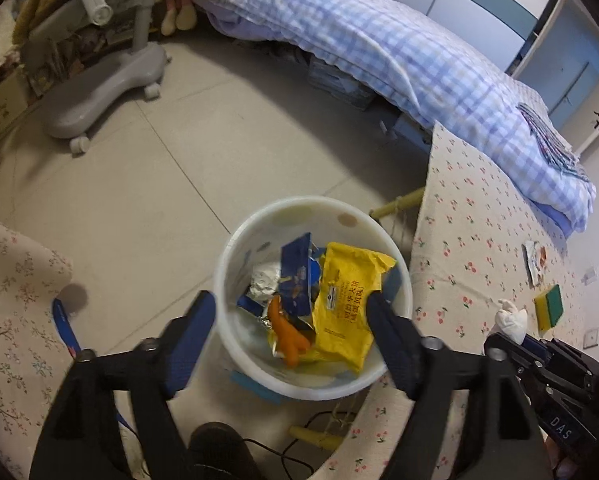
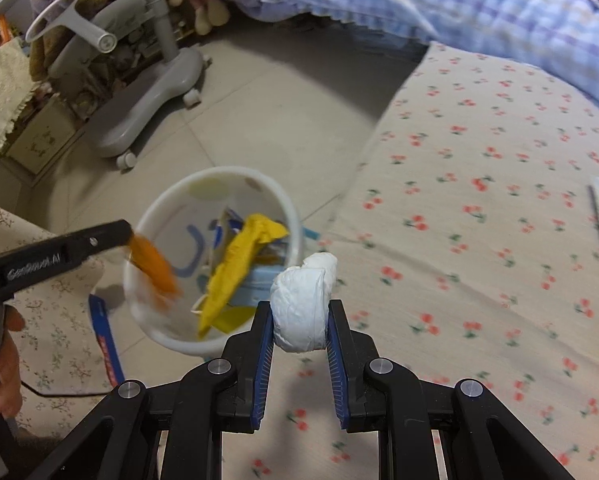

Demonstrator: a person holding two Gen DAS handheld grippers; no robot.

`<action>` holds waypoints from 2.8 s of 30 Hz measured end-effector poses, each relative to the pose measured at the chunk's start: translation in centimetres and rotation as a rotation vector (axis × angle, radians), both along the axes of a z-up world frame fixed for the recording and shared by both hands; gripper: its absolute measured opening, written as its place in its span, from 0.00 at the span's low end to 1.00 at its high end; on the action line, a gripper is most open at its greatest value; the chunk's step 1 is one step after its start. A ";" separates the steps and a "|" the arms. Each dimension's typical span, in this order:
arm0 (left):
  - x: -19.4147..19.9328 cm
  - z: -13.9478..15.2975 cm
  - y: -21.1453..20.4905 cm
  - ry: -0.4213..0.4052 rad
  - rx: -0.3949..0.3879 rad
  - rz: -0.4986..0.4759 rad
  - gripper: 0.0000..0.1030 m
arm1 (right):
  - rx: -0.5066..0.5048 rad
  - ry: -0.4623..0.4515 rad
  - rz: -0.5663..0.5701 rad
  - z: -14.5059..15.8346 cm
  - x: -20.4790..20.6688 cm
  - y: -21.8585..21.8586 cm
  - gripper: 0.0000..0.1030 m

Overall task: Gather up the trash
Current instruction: 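Carry the peel and tissue over the white bin and release both, then grasp the green-yellow sponge with the right gripper, then grasp the nut snack pouch with the left gripper while the right holds the sponge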

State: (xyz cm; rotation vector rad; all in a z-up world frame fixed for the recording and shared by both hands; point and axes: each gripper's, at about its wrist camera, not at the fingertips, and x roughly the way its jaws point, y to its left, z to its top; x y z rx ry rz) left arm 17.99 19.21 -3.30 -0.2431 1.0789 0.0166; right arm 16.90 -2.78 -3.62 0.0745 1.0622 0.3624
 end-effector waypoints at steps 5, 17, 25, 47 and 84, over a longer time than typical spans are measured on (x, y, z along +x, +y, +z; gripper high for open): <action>-0.9 0.6 1.0 -0.005 0.098 0.023 0.80 | 0.014 0.011 0.028 -0.9 0.9 1.9 0.23; -2.0 -0.1 4.3 0.022 0.139 0.090 0.89 | 0.111 0.030 0.033 -2.3 3.0 3.5 0.61; -1.6 -0.1 3.0 0.033 0.108 0.069 0.89 | 0.081 -0.011 -0.052 -0.3 2.5 -0.2 0.62; 1.4 0.7 -9.1 0.044 0.071 -0.082 0.89 | -0.219 0.041 -0.785 -0.6 2.4 -22.7 0.72; 5.2 -0.7 -37.3 0.013 0.092 -0.452 0.89 | -0.127 0.080 -0.709 0.0 -8.7 -36.4 0.59</action>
